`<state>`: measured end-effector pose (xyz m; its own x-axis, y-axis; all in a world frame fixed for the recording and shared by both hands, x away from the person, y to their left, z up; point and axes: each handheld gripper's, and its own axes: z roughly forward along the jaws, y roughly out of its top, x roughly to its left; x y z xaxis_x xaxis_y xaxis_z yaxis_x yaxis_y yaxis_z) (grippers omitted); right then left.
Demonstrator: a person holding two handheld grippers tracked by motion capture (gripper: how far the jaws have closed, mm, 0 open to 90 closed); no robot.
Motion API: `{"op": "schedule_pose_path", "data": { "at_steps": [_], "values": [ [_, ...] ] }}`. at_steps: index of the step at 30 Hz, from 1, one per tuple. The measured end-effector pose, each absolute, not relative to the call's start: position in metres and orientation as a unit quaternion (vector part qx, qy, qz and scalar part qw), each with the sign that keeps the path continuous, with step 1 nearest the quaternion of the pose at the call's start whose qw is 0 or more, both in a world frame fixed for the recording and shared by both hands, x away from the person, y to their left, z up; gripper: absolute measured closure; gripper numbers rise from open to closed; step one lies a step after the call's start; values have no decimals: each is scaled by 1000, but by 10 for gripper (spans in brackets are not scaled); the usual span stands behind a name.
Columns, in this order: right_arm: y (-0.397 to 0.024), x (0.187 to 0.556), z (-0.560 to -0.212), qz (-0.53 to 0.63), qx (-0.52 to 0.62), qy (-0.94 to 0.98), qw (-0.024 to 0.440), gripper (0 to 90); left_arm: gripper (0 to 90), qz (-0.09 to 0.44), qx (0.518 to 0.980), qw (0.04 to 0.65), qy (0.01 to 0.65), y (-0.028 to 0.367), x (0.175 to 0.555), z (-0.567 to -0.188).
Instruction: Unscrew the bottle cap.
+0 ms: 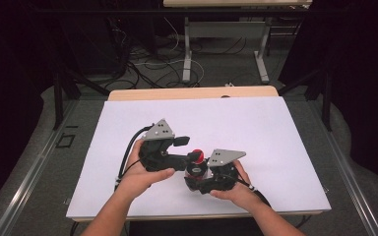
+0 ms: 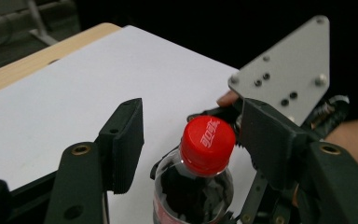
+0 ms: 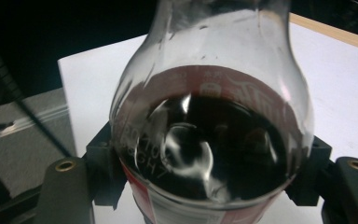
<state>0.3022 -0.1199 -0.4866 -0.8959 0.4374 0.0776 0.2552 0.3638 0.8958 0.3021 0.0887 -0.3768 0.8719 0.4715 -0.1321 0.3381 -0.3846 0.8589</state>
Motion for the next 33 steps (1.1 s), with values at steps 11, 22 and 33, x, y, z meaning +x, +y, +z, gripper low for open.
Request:
{"op": "schedule_pose_path", "data": {
  "at_steps": [11, 22, 33],
  "values": [
    [-115, 298, -487, 518, 185, 829, 98, 295, 502, 5, 861, 483, 162, 87, 316, -391],
    [-117, 317, -492, 513, 178, 832, 111, 296, 584, -16, 854, 504, 129, 86, 341, -404],
    [-117, 346, -497, 507, 197, 832, 110, 296, 614, 33, 852, 497, 163, 80, 362, -409]
  ]
}}
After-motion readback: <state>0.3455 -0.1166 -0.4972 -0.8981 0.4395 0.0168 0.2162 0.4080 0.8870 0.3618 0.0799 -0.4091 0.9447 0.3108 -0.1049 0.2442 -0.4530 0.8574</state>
